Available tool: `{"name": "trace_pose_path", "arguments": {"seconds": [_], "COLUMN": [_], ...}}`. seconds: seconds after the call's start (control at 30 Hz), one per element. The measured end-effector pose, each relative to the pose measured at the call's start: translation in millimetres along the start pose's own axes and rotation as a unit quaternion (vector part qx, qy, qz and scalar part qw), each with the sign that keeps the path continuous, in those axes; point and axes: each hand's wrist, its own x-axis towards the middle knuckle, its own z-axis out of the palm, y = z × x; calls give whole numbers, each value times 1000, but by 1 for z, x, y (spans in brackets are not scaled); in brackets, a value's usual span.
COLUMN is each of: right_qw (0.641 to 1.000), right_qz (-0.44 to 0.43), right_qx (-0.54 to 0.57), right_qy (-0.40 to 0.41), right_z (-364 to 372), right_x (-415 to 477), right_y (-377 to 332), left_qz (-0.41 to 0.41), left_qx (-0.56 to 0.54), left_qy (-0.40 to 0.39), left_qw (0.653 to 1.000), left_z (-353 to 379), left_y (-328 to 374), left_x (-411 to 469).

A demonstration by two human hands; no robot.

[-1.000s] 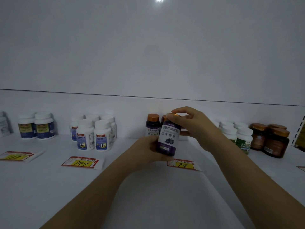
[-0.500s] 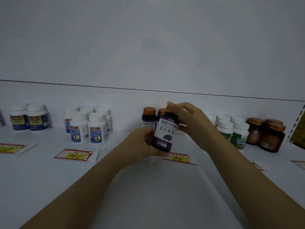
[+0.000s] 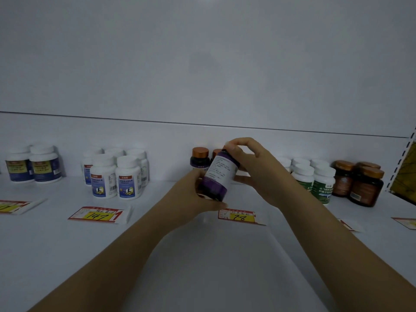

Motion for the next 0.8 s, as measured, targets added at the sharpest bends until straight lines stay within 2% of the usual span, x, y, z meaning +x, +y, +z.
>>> {"name": "trace_pose_path", "arguments": {"seconds": [0.17, 0.27, 0.33, 0.4, 0.5, 0.57, 0.67, 0.8], "right_qw": [998, 989, 987, 990, 998, 999, 998, 993], "right_qz": [20, -10, -36, -51, -58, -52, -57, -57], "right_qx": [66, 144, 151, 111, 6, -9, 10, 90], "right_qy": [13, -21, -53, -66, -26, 0, 7, -48], "right_z": [-5, -8, -8, -7, -2, 0, -3, -11], "right_x": [3, 3, 1, 0, 0, 1, 1, 1], "right_y": [2, 0, 0, 1, 3, 5, 6, 6], "left_qz": [3, -28, -48, -34, -5, -4, -21, -50], "left_qx": [35, -76, -146, -107, 28, 69, -6, -65], "left_qy": [4, -31, -73, -69, 6, 33, -9, -75], "left_qw": [999, 996, 985, 991, 1000, 997, 1000, 994], "left_z": [2, -3, -3, -1, 3, 6, 4, 2], "left_y": [-2, 3, 5, 4, 0, -3, -7, -6], "left_x": [1, 0, 0, 0, 1, 2, 3, 1]}}
